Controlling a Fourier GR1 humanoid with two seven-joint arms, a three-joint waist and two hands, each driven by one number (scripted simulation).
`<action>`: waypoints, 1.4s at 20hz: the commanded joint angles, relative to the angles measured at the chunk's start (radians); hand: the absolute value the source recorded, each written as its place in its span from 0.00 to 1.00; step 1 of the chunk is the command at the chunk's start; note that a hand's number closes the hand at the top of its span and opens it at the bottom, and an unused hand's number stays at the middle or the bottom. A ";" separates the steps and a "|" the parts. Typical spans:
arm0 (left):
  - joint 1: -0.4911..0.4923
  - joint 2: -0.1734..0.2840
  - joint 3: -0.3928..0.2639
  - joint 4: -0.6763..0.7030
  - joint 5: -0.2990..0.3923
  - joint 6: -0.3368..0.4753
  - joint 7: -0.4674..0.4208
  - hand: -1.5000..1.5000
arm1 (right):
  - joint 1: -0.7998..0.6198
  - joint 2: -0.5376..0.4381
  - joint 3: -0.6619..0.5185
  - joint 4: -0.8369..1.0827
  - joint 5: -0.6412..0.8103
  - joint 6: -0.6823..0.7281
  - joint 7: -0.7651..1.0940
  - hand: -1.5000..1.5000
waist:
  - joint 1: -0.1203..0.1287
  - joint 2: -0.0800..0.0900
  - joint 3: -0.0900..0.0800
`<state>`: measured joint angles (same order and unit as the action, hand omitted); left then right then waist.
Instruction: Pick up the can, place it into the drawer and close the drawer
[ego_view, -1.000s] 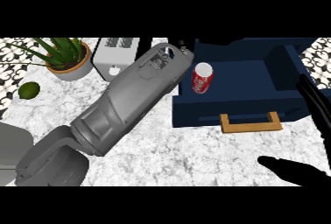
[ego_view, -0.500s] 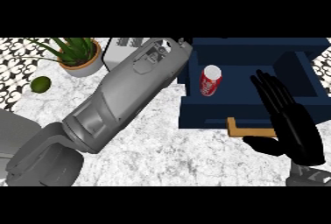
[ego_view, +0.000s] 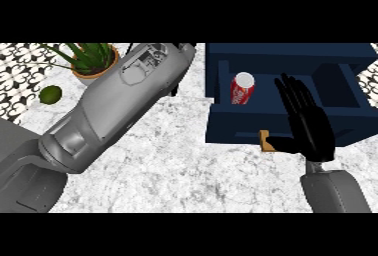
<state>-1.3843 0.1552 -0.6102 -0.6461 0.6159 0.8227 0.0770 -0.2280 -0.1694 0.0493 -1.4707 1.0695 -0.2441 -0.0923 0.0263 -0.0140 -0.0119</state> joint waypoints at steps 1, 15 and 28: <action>0.037 0.066 -0.016 -0.107 -0.019 -0.005 0.071 0.00 | -0.072 0.012 -0.047 0.215 -0.003 -0.068 -0.033 0.00 | 0.026 0.009 0.013; 0.217 0.240 -0.016 -0.360 -0.049 -0.041 0.154 0.00 | -0.345 0.030 -0.140 0.622 0.126 -0.313 -0.013 0.00 | 0.044 0.021 0.014; 0.356 0.338 -0.023 -0.584 -0.107 -0.022 0.235 0.00 | -0.692 0.032 -0.219 1.015 0.178 -0.496 0.023 0.00 | 0.049 0.028 0.014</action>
<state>-1.0464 0.4742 -0.6341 -1.1811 0.5254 0.7936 0.2827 -0.8179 -0.1663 -0.1614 -0.5769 1.2273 -0.7101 -0.0943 0.0674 -0.0023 -0.0086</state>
